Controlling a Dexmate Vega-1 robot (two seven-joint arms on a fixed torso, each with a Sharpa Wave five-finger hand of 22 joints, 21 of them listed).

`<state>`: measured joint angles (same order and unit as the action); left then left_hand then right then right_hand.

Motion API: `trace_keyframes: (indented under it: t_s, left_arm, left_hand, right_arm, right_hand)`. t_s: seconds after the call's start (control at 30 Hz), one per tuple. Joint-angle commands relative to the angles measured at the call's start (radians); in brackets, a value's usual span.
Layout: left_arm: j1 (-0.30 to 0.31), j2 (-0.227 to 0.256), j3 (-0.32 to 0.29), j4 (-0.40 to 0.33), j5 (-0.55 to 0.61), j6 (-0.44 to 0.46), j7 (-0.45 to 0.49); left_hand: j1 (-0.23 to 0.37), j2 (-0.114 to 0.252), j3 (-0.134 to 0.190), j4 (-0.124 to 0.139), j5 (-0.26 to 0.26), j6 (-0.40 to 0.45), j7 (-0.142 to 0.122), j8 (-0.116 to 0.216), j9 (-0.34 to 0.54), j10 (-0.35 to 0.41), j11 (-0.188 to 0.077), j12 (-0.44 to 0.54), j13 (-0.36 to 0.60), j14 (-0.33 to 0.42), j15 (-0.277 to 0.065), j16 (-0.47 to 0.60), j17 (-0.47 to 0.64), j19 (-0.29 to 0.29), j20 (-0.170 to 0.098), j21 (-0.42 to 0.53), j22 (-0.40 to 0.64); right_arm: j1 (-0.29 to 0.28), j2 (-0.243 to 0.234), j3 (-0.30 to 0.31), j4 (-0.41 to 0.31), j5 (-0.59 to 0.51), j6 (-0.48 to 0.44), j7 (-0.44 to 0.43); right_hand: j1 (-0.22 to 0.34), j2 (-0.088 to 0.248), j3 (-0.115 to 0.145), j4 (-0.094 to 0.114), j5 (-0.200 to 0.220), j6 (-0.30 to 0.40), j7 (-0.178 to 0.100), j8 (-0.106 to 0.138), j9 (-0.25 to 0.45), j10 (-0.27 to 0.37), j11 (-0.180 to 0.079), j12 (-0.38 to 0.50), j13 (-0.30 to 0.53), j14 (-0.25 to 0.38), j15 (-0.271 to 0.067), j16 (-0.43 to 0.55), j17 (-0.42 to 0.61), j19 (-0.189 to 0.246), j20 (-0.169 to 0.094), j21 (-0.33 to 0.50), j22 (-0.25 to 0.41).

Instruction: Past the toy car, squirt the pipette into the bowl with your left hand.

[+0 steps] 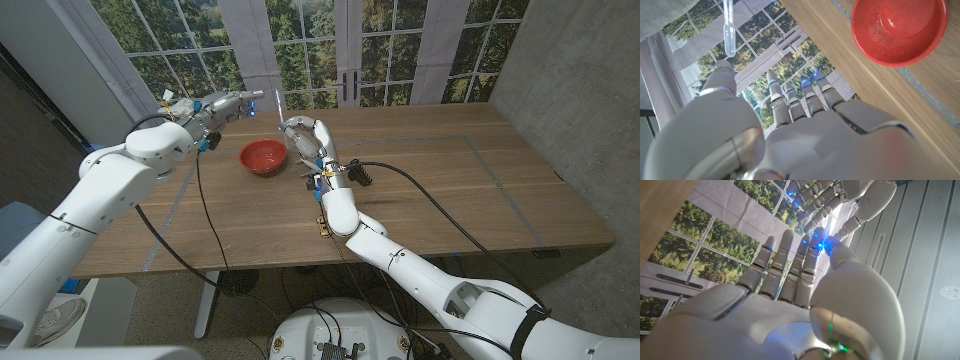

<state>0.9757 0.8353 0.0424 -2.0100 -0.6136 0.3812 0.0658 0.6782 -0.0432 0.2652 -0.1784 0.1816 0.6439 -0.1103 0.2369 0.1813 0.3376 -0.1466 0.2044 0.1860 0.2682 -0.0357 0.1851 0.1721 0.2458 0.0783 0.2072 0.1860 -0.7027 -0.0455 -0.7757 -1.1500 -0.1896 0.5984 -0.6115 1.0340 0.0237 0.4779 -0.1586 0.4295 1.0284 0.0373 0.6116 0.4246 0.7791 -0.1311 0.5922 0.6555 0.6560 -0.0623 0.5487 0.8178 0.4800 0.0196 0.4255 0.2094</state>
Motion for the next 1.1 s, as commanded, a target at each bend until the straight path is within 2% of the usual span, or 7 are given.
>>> trace_keyframes:
  t_s: [0.03,0.37,0.63,0.83,1.0,1.1]
  left_arm:
    - [-0.048,0.032,0.056,0.056,-0.122,-0.044,-0.027]
    - [-0.087,0.06,0.111,0.075,-0.146,-0.056,-0.041]
    - [-0.117,0.065,0.149,0.099,-0.174,-0.068,-0.076]
    - [-0.135,0.062,0.169,0.118,-0.197,-0.087,-0.114]
    - [-0.136,0.04,0.166,0.131,-0.25,-0.094,-0.125]
    - [-0.134,0.031,0.164,0.136,-0.275,-0.1,-0.128]
  left_hand:
    - [0.017,-0.007,0.007,0.001,0.006,0.017,0.0,0.006,0.0,0.009,-0.002,0.01,0.0,0.01,-0.029,0.005,0.003,0.009,0.0,0.007,0.002]
    - [0.044,-0.02,0.011,-0.004,0.011,0.024,0.004,0.001,-0.001,0.011,-0.005,0.008,0.0,0.013,-0.029,0.004,0.003,0.02,-0.002,0.009,0.001]
    - [0.072,-0.022,0.019,-0.005,0.011,0.009,-0.007,-0.011,0.0,0.008,-0.005,0.004,0.0,0.011,-0.023,0.002,0.003,0.021,-0.002,0.008,0.001]
    - [0.098,-0.012,0.03,-0.001,0.008,-0.006,0.004,-0.023,0.001,0.003,0.006,0.0,0.0,0.006,-0.011,0.0,0.003,0.015,0.005,0.005,0.001]
    - [0.123,0.017,0.046,0.009,0.003,0.058,-0.008,-0.011,0.002,0.033,0.003,0.009,0.0,0.014,-0.009,0.004,0.003,0.017,0.011,0.007,0.003]
    - [0.135,0.032,0.053,0.013,-0.001,0.117,-0.005,-0.004,0.001,0.063,-0.013,0.016,-0.001,0.026,-0.021,0.007,0.003,0.025,0.008,0.01,0.004]
  right_arm:
    - [0.007,0.003,-0.007,0.01,-0.022,0.017,-0.007]
    - [0.016,0.007,-0.011,0.023,-0.036,0.032,-0.014]
    - [0.021,0.01,-0.014,0.034,-0.05,0.043,-0.027]
    - [0.017,0.006,-0.014,0.025,-0.057,0.036,-0.03]
    - [0.014,0.001,-0.015,0.019,-0.066,0.036,-0.035]
    - [0.012,0.0,-0.014,0.017,-0.065,0.037,-0.036]
  right_hand:
    - [-0.009,-0.005,0.009,-0.002,0.006,0.003,-0.002,0.002,0.001,0.014,-0.013,-0.002,0.002,0.009,-0.139,-0.002,0.005,-0.006,-0.001,0.006,0.0]
    - [-0.01,-0.004,0.012,-0.003,0.011,0.0,-0.002,0.004,0.003,0.014,-0.013,-0.003,0.002,0.01,-0.139,-0.005,0.01,-0.008,-0.001,0.01,-0.001]
    - [-0.013,-0.006,0.012,-0.003,0.014,0.002,-0.002,0.003,-0.001,0.014,-0.014,-0.003,0.002,0.011,-0.139,-0.008,0.015,-0.009,-0.001,0.013,-0.001]
    - [-0.014,-0.008,0.013,-0.003,0.016,0.003,-0.003,0.003,-0.001,0.015,-0.013,-0.004,0.0,0.012,-0.139,-0.009,0.02,-0.01,-0.002,0.015,-0.001]
    - [-0.014,-0.008,0.014,-0.004,0.018,0.002,-0.002,0.003,-0.002,0.016,-0.013,-0.003,0.001,0.013,-0.14,-0.011,0.022,-0.01,-0.002,0.017,-0.001]
    - [-0.014,-0.008,0.014,-0.004,0.019,0.002,-0.003,0.003,-0.002,0.015,-0.015,-0.004,0.002,0.014,-0.14,-0.012,0.024,-0.011,-0.002,0.017,-0.001]
